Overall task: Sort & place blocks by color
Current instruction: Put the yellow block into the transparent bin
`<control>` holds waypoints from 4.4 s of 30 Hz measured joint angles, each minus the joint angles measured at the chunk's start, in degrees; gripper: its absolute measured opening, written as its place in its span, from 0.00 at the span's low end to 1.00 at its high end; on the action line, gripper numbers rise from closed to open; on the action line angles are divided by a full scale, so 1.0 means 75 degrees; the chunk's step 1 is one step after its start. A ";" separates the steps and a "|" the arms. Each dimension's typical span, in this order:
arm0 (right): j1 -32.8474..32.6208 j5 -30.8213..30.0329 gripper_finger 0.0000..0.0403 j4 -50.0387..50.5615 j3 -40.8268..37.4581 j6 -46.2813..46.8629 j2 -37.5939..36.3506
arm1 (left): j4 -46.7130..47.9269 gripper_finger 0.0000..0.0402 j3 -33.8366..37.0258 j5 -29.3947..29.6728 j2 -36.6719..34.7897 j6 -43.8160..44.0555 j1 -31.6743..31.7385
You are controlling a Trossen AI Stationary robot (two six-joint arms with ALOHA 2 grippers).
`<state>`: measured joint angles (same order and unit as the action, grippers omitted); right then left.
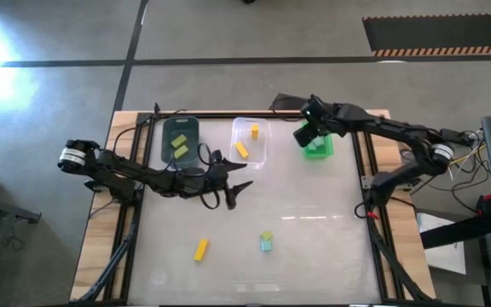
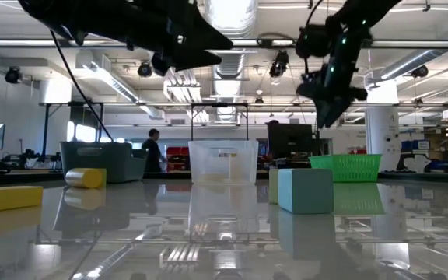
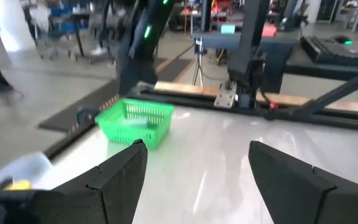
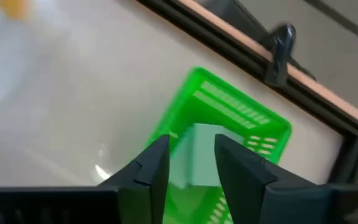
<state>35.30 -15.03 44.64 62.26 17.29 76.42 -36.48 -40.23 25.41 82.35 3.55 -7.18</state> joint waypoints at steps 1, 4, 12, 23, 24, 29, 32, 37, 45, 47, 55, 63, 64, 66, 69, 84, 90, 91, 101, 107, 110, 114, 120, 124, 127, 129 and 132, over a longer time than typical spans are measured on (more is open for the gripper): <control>-0.0176 -0.0003 0.28 -0.0008 0.0000 0.0057 -0.0166 | 0.0139 0.66 0.0000 0.0003 0.0000 0.0145 0.0000; -0.0762 -0.0003 0.24 -0.0084 -0.0003 0.0206 -0.0659 | 0.0854 0.66 -0.0034 0.0061 -0.0003 0.0774 0.0000; -0.2488 -0.0853 0.16 -0.0433 -0.0009 0.0396 -0.1579 | 0.5929 0.66 -0.0774 0.0274 -0.0143 0.3500 0.0023; -0.3710 -0.1624 0.13 -0.0868 -0.0012 0.0343 -0.1624 | 1.1240 0.66 -0.1169 -0.1151 -0.0140 0.5733 0.0071; -0.3734 -0.1623 0.13 -0.0910 -0.0012 0.0343 -0.1609 | 1.1327 0.66 -0.1169 -0.1206 -0.0140 0.6047 0.0071; -0.3742 -0.1625 0.13 -0.1005 -0.0017 0.0289 -0.1502 | 1.1296 0.66 -0.1169 -0.1401 -0.0187 0.6591 -0.0052; -0.3741 -0.1622 0.13 -0.0991 -0.0017 0.0270 -0.1455 | 1.1416 0.66 -0.1164 -0.1412 -0.0189 0.6687 -0.0042; -0.3741 -0.1620 0.13 -0.0994 -0.0020 0.0268 -0.1427 | 1.1408 0.66 -0.1160 -0.1417 -0.0163 0.6691 -0.0032; -0.3744 -0.1620 0.13 -0.1017 -0.0023 0.0191 -0.1426 | 1.1405 0.69 -0.1053 -0.1703 -0.0166 0.6849 -0.0009; -0.3741 -0.1620 0.13 -0.1017 -0.0032 0.0191 -0.1427 | 1.1399 0.72 -0.1024 -0.1705 -0.0166 0.6915 -0.0009; -0.3741 -0.1615 0.13 -0.1020 -0.0075 0.0150 -0.1427 | 1.1319 0.84 -0.0653 -0.1522 -0.0163 0.7096 -0.0009; -0.3741 -0.1617 0.13 -0.1020 -0.0079 0.0150 -0.1427 | 1.1120 0.85 -0.0456 -0.0888 -0.0160 0.7134 0.0009; -0.3741 -0.1615 0.13 -0.1020 -0.0079 0.0150 -0.1427 | 1.1120 0.85 -0.0441 -0.0878 -0.0149 0.7148 0.0012; -0.3741 -0.1615 0.13 -0.1023 -0.0079 0.0150 -0.1427 | 1.1111 0.85 -0.0375 -0.0874 -0.0137 0.7245 0.0012; -0.3741 -0.1614 0.13 -0.1026 -0.0079 0.0150 -0.1427 | 1.1077 0.85 -0.0216 -0.0871 -0.0137 0.7383 0.0012; -0.3741 -0.1614 0.13 -0.1032 -0.0079 0.0150 -0.1427 | 0.9809 0.84 0.0424 -0.0510 -0.0136 0.7490 0.0012; -0.3741 -0.1614 0.13 -0.1038 -0.0087 0.0189 -0.1427 | 0.9690 0.73 0.0468 -0.0513 -0.0140 0.7507 0.0012; -0.3741 -0.1614 0.13 -0.1038 -0.0087 0.0191 -0.1427 | 0.9703 0.70 0.0465 -0.0513 -0.0140 0.7507 0.0012; -0.4131 -0.0891 0.13 -0.2504 -0.0944 -0.0976 -0.1430 | 0.9244 0.67 -0.0473 -0.0595 -0.0189 0.6033 -0.0577; -0.4824 0.0832 0.13 -0.6411 -0.2596 -0.2973 -0.1266 | 0.6208 0.67 -0.0831 -0.0774 -0.0393 0.3244 -0.0950; -0.5347 0.1253 0.13 -0.8146 -0.3279 -0.4096 -0.1124 | 0.4620 0.68 -0.0711 -0.1226 -0.0556 0.2383 -0.0925; -0.5975 0.0654 0.14 -0.9663 -0.3639 -0.5261 -0.0963 | 0.3365 0.69 -0.0682 -0.1693 -0.0657 0.1888 -0.0738; -0.6627 -0.1245 0.18 -0.9340 -0.3611 -0.5629 -0.1154 | 0.3393 0.69 -0.1287 -0.1794 -0.0604 0.1305 0.0126; -0.6895 -0.1274 0.19 -0.8866 -0.3602 -0.5210 -0.1459 | 0.4228 0.69 -0.1814 -0.2132 -0.0337 0.0483 0.0847; -0.7039 -0.1277 0.19 -0.8282 -0.3605 -0.4635 -0.1807 | 0.5112 0.70 -0.2412 -0.2190 -0.0091 -0.0055 0.1467; -0.7107 -0.1282 0.18 -0.7974 -0.3599 -0.4235 -0.2050 | 0.5815 0.70 -0.2774 -0.2210 0.0119 -0.0503 0.1860; -0.7208 -0.1268 0.17 -0.7426 -0.3599 -0.3751 -0.2370 | 0.6657 0.70 -0.3340 -0.2372 0.0598 -0.1067 0.2385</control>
<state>-18.76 -24.54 -11.05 35.27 -10.84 58.64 13.45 -65.28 7.62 86.83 -4.45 10.71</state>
